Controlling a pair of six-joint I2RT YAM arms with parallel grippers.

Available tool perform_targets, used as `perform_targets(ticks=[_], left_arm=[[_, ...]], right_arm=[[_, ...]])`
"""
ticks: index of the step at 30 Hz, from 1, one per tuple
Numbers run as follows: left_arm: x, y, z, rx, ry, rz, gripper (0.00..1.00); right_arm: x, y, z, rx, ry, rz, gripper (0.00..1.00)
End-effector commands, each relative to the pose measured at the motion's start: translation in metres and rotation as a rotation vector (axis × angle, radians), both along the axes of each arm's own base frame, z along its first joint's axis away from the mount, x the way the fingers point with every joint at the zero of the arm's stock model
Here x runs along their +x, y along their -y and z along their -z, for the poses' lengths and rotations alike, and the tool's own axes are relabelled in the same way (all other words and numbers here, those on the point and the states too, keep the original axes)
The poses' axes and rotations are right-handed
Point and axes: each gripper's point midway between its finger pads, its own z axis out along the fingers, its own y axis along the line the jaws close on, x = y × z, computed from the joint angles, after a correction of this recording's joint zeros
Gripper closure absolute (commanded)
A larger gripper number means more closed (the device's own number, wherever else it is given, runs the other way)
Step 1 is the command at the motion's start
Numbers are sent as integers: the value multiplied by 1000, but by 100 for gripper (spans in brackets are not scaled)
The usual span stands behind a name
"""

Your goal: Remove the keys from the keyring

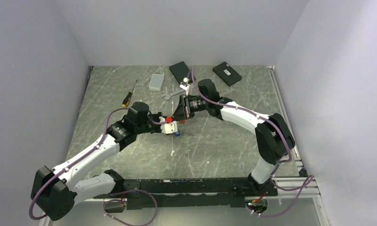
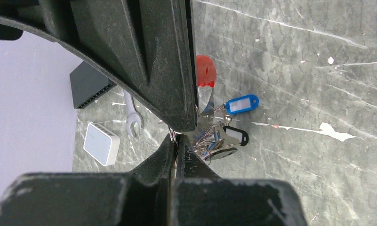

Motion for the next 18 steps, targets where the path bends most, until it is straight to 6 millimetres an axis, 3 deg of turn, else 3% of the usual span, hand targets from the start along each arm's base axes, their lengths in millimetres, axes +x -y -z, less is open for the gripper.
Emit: perform_targets(ticks=[1,7,14,18], left_arm=[[-21,26,-29,-92,39,151,100],[-22,24,-26,-80,31,156,100],[-22,26,-25,-79,26,157,100],[-21,25,-23,-74,24,155,100]], right_arm=[[26,1,-28,67,134,76,74],[26,5,-36,88,136,81,68],[27,6,-37,87,129,81,72],[27,6,-39,92,128,75,70]])
